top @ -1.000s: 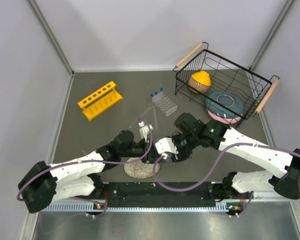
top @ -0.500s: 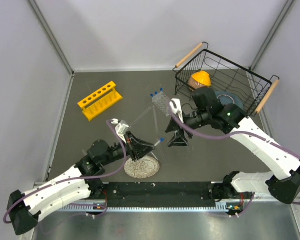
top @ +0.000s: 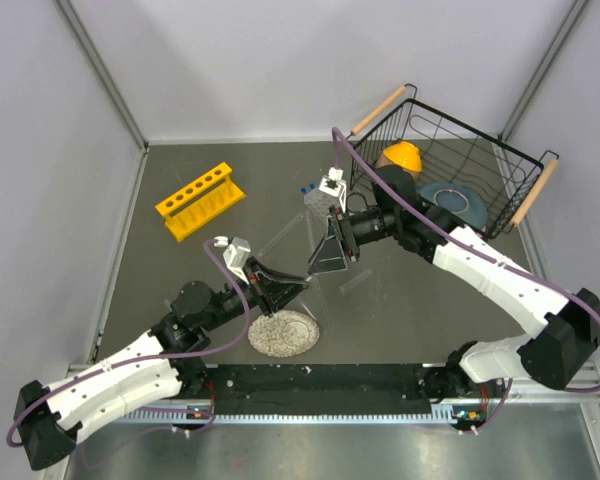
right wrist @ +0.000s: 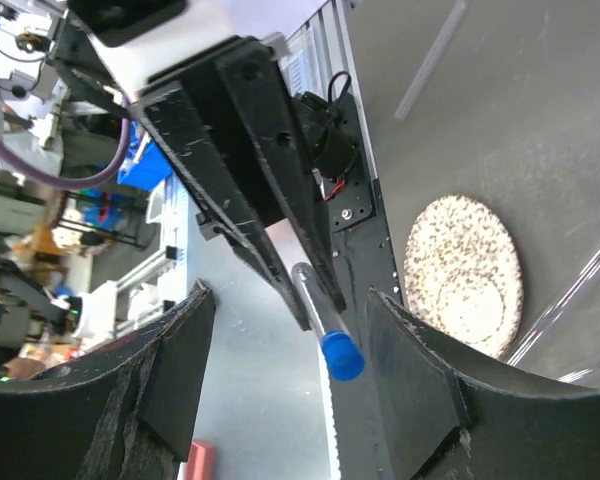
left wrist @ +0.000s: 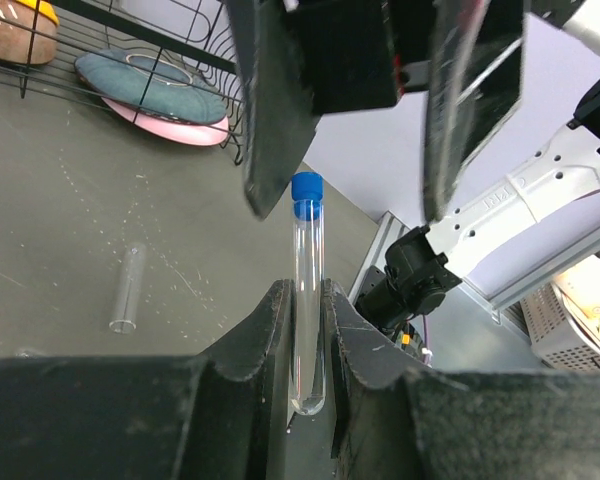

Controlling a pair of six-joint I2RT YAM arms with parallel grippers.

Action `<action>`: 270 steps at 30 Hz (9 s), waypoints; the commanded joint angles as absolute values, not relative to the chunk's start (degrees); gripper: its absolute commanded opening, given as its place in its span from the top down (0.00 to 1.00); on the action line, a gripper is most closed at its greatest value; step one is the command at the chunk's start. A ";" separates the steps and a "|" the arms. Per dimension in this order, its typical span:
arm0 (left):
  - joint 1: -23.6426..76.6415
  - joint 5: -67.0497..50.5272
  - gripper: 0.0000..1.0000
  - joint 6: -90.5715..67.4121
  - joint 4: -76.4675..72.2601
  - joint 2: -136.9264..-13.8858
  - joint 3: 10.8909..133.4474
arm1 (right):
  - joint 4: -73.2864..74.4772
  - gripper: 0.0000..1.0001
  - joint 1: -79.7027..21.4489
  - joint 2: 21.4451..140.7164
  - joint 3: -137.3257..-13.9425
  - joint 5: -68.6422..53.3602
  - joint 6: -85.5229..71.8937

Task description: Organize the chemistry lab equipment

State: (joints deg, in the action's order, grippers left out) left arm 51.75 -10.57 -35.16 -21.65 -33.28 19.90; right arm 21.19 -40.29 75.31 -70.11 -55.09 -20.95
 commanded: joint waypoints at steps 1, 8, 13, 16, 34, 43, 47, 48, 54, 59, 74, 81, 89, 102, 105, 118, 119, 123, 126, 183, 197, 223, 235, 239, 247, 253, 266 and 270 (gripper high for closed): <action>51.86 -9.58 1.00 -34.10 -25.66 -32.96 21.62 | 14.94 0.39 -39.73 76.90 -69.35 -57.30 -28.12; 51.86 -8.18 1.00 -33.84 -24.96 -32.17 21.45 | 13.54 0.50 -39.73 77.08 -68.03 -57.92 -29.44; 51.86 -4.57 1.00 -34.89 -24.61 -31.20 20.83 | 12.40 0.63 -39.73 76.90 -66.62 -58.88 -30.41; 51.86 -4.13 1.00 -35.33 -25.13 -30.85 20.30 | 11.69 0.67 -39.73 77.34 -66.62 -59.94 -31.46; 51.86 -2.56 0.59 -37.27 -23.12 -33.40 20.48 | -0.18 0.99 -37.45 79.98 -66.00 -66.89 -39.48; 51.68 12.27 0.01 -35.77 10.92 -28.22 31.53 | 26.62 0.99 -28.83 86.83 -80.32 -47.83 -7.75; 51.68 18.01 0.01 -36.12 22.48 -26.90 34.28 | 28.92 0.98 -28.56 92.44 -84.81 -32.31 2.00; 51.59 18.37 0.01 -36.47 23.98 -26.72 34.36 | 29.00 0.98 -28.56 93.50 -85.77 -29.82 5.07; 51.59 19.16 0.01 -38.93 27.16 -24.79 30.94 | 28.83 0.97 -28.48 104.12 -94.56 -16.62 10.98; 51.50 19.95 0.01 -39.90 28.12 -23.20 28.92 | 29.00 0.97 -28.48 111.17 -101.86 -14.07 11.34; 51.50 24.70 0.01 -40.69 31.28 -18.19 27.42 | 29.62 0.96 -30.41 124.62 -113.55 -12.48 11.07; 51.50 24.87 0.01 -40.43 31.82 -17.75 27.33 | 29.79 0.95 -31.02 126.47 -114.17 -12.30 11.07; 51.50 24.43 0.01 -40.87 31.82 -17.67 26.89 | 29.97 0.95 -31.82 128.58 -115.05 -12.04 10.90; 51.50 24.70 0.01 -41.13 32.43 -16.52 26.72 | 30.32 0.95 -32.34 128.67 -113.56 -10.90 11.42; 51.50 24.70 0.01 -41.04 32.34 -16.52 26.72 | 30.23 0.94 -32.26 128.50 -113.12 -10.20 11.69; 51.50 24.35 0.01 -41.40 32.26 -16.26 26.54 | 30.15 0.94 -32.34 127.09 -110.74 -8.70 12.48; 51.50 24.26 0.01 -41.40 32.26 -16.26 26.54 | 30.32 0.94 -32.43 127.00 -110.57 -8.70 12.48; 51.50 24.17 0.01 -41.48 32.17 -16.26 26.46 | 30.23 0.94 -32.43 126.47 -109.78 -8.53 12.57; 51.50 24.00 0.01 -41.48 31.91 -16.35 26.46 | 30.15 0.94 -32.43 125.86 -108.90 -8.53 12.74; 50.98 12.40 0.01 -36.85 26.45 -35.30 31.28 | 34.36 0.01 -32.17 75.17 -71.82 -28.64 27.07; 34.90 3.88 0.03 -10.31 31.02 -71.96 55.97 | 28.30 0.01 -23.47 57.57 -48.52 -45.27 24.17; 27.86 2.29 0.52 9.14 51.15 -126.91 107.66 | 27.77 0.01 -21.88 54.58 -46.93 -42.28 25.40; 27.86 -1.32 0.73 9.41 53.09 -131.13 109.60 | 27.77 0.01 -21.88 55.02 -47.11 -42.19 25.14; 27.86 -0.79 0.90 8.79 52.48 -129.65 107.41 | 27.77 0.01 -21.97 55.02 -46.93 -42.10 25.22; 26.37 1.67 0.98 6.51 44.48 -114.65 94.59 | 27.77 0.01 -21.36 54.93 -46.93 -42.19 25.05; 24.17 1.32 0.99 4.66 34.99 -98.12 81.15 | 27.77 0.01 -21.18 54.93 -46.85 -42.54 25.05; 13.89 4.39 0.97 0.35 7.77 -86.66 74.71 | 27.86 0.01 -21.18 55.55 -46.58 -43.24 25.49; 12.92 5.97 0.97 0.87 -1.30 -90.34 75.23 | 27.69 0.01 -21.18 55.90 -46.58 -43.15 25.58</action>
